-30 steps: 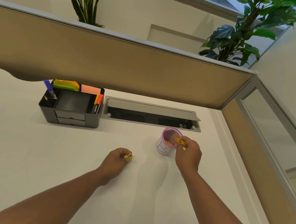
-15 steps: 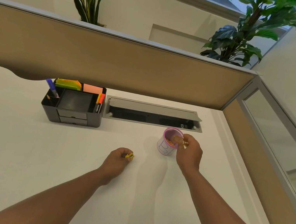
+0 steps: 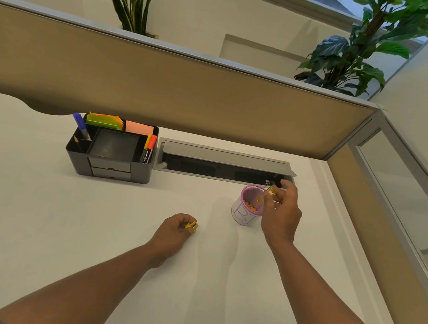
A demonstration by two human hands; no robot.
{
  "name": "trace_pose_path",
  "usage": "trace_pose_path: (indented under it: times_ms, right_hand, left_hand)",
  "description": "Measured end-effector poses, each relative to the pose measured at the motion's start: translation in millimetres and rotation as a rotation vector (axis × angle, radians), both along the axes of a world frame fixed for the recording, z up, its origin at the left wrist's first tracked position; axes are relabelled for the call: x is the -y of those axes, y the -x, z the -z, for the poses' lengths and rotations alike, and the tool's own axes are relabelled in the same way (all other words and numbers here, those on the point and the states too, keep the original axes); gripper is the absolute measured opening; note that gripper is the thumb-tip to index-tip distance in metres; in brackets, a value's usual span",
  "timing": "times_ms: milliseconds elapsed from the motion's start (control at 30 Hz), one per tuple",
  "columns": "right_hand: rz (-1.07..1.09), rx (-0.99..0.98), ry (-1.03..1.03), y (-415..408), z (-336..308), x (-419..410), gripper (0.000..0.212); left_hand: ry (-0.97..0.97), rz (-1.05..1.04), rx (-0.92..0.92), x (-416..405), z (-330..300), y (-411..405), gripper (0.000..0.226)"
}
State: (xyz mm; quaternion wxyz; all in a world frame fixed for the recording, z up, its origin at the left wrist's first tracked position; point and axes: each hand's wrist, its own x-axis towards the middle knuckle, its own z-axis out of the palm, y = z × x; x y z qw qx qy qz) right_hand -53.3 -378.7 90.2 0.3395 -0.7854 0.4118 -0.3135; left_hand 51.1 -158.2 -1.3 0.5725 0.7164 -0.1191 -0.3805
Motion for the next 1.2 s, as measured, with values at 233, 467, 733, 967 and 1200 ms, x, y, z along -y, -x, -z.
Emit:
trace_pose_path:
  times_ms: [233, 467, 733, 967, 1200]
  right_hand:
    - [-0.019, -0.042, 0.029, -2, 5, 1, 0.022]
    - [0.001, -0.013, 0.030, -3, 7, -1, 0.025]
    - [0.072, 0.109, -0.110, 1, 1, -10, 0.046]
    - [0.121, 0.256, -0.348, 17, -13, -41, 0.021]
    - [-0.087, 0.483, -0.879, 29, -19, -113, 0.022]
  left_hand:
    - [0.011, -0.014, -0.005, -2, -3, 3, 0.008]
    - [0.012, -0.022, -0.011, -2, -7, 4, 0.009]
    - [0.005, -0.011, -0.058, -4, -11, 2, 0.009]
    - [0.133, -0.075, -0.131, -25, -40, 1, 0.024]
    - [0.237, -0.145, -0.016, -67, -98, 3, 0.015]
